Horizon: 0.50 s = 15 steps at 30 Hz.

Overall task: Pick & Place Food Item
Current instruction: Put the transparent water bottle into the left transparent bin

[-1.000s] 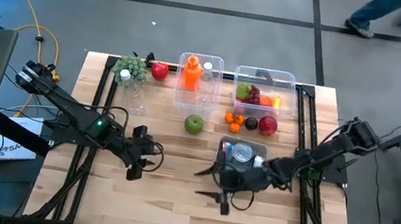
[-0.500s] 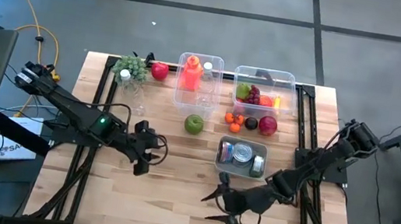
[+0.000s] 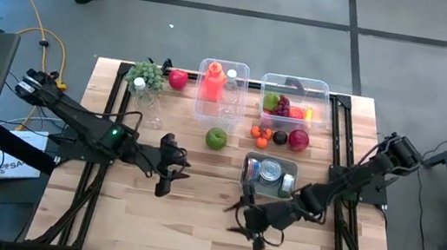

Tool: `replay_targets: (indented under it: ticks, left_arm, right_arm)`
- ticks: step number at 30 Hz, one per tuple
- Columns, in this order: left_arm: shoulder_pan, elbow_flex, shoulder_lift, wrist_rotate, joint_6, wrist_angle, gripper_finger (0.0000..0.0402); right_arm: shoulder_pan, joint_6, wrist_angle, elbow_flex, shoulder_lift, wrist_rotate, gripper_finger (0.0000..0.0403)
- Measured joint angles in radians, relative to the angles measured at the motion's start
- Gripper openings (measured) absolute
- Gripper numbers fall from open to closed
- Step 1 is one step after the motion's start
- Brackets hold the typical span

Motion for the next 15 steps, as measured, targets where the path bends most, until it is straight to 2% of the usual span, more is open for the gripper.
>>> replay_targets:
  ticks: [4, 7, 12, 15]
  left_arm:
    - [0.005, 0.0, 0.0, 0.001, -0.041, -0.008, 0.0155]
    - [0.005, 0.0, -0.002, 0.044, -0.052, 0.01, 0.0155]
    - [0.001, 0.0, -0.003, 0.158, 0.093, -0.063, 0.0155]
    - [-0.006, 0.0, -0.003, 0.171, 0.151, -0.109, 0.0155]
  right_arm:
    - [-0.042, -0.08, 0.029, 0.0, 0.0, 0.159, 0.0227]
    - [-0.085, -0.065, 0.038, 0.0, 0.0, 0.258, 0.0227]
    - [-0.145, 0.105, 0.031, 0.0, 0.0, 0.282, 0.0227]
    - [-0.15, 0.223, 0.031, 0.0, 0.0, 0.278, 0.0227]
